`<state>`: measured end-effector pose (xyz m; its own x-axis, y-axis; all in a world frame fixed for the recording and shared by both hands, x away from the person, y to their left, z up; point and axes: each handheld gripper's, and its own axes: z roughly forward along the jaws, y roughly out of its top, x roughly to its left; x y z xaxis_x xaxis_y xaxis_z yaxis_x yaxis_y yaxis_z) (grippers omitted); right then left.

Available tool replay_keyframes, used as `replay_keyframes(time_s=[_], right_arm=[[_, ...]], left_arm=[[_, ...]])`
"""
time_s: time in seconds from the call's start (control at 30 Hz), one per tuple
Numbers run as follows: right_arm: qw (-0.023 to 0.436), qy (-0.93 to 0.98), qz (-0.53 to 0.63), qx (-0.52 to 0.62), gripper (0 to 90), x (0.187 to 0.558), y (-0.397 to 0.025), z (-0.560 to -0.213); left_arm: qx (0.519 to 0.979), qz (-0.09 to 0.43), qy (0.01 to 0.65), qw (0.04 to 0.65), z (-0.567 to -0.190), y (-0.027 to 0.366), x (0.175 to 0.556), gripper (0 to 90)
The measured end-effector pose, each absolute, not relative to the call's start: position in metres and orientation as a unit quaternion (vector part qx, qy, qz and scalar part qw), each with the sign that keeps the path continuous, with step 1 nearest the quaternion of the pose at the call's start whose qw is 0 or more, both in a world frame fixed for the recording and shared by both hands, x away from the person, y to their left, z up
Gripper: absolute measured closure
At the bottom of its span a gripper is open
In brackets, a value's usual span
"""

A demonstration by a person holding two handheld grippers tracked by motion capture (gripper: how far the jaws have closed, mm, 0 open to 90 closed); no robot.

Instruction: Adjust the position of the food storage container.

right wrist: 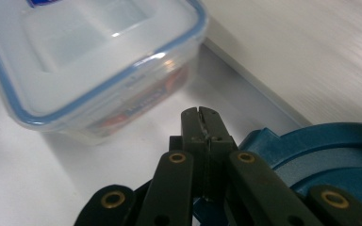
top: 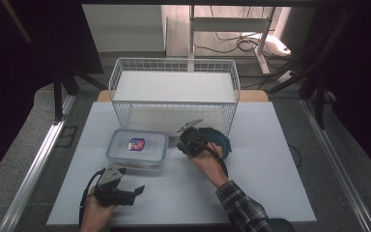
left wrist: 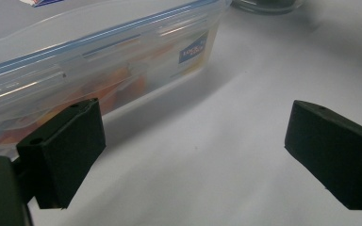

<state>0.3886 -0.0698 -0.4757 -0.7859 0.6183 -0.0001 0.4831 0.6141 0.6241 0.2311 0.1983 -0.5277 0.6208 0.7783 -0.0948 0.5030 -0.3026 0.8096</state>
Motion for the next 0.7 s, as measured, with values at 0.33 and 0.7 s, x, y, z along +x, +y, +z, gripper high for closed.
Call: replay_keyframes(time_s=[0.33,0.7], right_arm=[[0.115,0.877,0.318,0.341,89.8,0.387,-0.109,-0.474],[0.126,0.864,0.321,0.367,89.6,0.401,-0.123,-0.473]], left_arm=[[0.792,0.159,0.406,0.428,-0.528,0.197,0.231,5.6],[0.793,0.157,0.406,0.427,-0.529,0.196,0.232,5.8]])
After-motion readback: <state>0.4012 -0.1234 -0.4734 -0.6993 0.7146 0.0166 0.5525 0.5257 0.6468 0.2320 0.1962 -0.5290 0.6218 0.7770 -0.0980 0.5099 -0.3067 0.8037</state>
